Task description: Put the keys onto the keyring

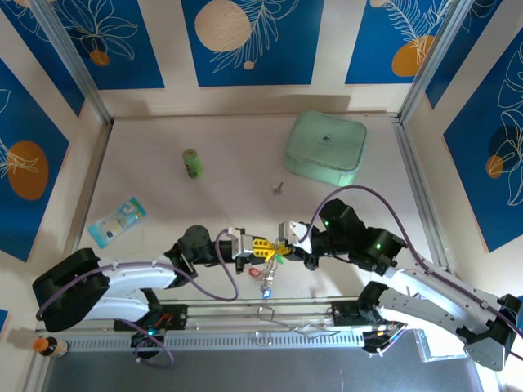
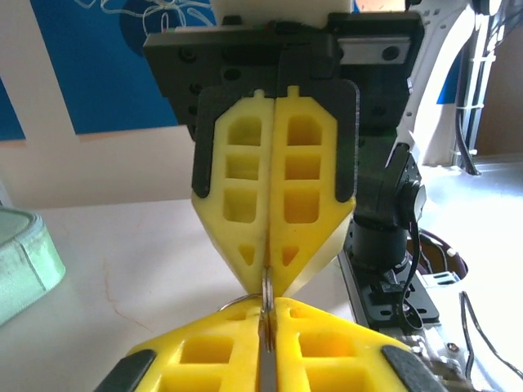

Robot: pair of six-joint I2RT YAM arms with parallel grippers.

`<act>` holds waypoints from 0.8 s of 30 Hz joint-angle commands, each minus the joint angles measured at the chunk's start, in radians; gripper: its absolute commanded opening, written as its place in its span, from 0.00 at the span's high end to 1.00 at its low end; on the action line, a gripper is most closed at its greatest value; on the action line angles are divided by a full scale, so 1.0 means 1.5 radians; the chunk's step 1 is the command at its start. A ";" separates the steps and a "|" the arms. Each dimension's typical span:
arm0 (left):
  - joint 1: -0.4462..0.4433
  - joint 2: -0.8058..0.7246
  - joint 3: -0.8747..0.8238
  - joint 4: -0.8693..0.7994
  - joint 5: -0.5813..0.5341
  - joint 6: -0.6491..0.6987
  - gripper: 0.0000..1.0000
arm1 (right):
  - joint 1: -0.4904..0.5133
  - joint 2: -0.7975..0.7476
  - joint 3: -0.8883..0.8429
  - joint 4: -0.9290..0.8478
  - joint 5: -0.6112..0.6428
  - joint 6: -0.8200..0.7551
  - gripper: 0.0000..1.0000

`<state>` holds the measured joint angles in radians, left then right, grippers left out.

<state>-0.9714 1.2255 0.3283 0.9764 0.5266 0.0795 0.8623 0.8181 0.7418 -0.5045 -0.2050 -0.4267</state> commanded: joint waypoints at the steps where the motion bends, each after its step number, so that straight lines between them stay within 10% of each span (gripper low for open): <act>1: -0.003 -0.029 0.052 -0.142 -0.020 0.053 0.87 | 0.018 0.029 0.068 -0.091 0.011 -0.065 1.00; 11: -0.012 -0.056 0.103 -0.317 -0.072 0.114 1.00 | 0.050 0.113 0.163 -0.194 0.021 -0.120 1.00; 18: -0.013 -0.078 0.036 -0.152 -0.071 0.053 1.00 | 0.018 0.015 0.049 -0.041 0.030 -0.015 0.65; 24: -0.012 -0.061 -0.012 0.022 -0.082 -0.017 1.00 | 0.010 -0.064 -0.063 0.072 0.041 0.112 0.64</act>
<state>-0.9897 1.1316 0.3210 0.7952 0.4202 0.1226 0.8810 0.7464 0.6949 -0.5083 -0.1303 -0.3843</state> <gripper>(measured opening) 0.056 0.358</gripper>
